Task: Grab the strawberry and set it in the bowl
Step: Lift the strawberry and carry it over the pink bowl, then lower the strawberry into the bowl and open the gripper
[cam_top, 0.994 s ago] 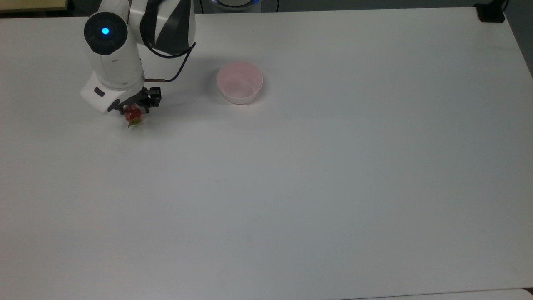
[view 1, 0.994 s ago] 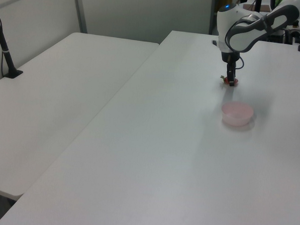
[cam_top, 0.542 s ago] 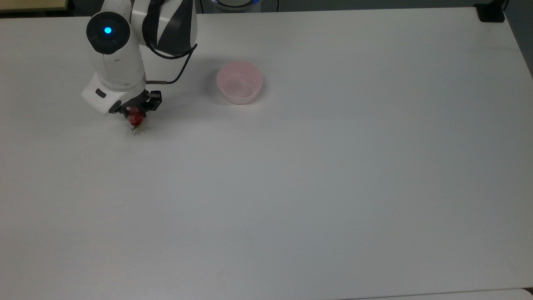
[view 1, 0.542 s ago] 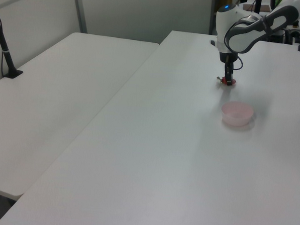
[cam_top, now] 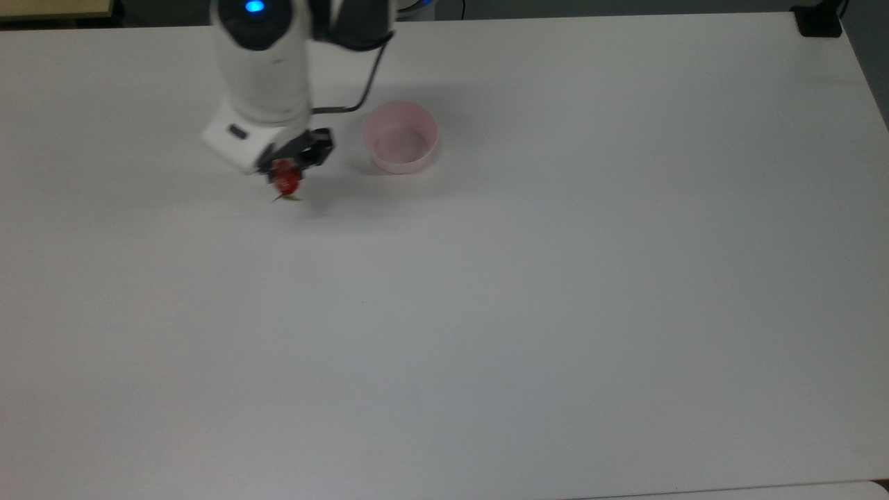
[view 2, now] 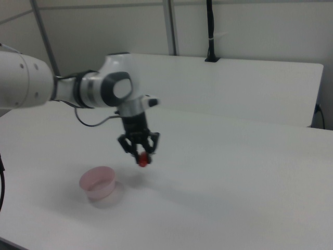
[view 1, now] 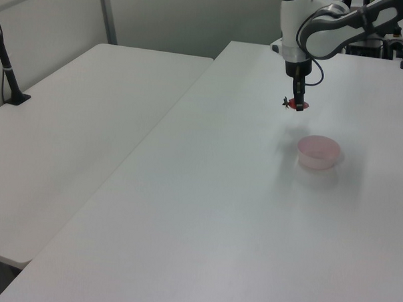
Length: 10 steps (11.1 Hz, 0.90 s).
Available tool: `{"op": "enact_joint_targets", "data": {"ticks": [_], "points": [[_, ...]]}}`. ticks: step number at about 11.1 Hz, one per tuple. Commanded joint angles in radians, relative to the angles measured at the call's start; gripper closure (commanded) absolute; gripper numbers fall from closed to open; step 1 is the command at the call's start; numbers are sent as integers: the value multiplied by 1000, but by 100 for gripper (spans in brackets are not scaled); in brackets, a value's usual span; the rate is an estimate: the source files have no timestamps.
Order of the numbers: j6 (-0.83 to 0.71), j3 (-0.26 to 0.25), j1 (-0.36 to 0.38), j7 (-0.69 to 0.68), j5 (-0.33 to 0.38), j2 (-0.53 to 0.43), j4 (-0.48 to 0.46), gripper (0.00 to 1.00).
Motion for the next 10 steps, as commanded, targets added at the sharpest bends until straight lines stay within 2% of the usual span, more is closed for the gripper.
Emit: {"op": "enact_joint_targets", "data": {"ticks": [1,2,4,10], "points": [[-163,150,20,93,10,-45,-22,79],[-197,169,37,102,10,-45,-23,79],[-255,172,68,105,10,-46,-25,79],[-312,186,71,94,-2,-74,-130,79]]}}
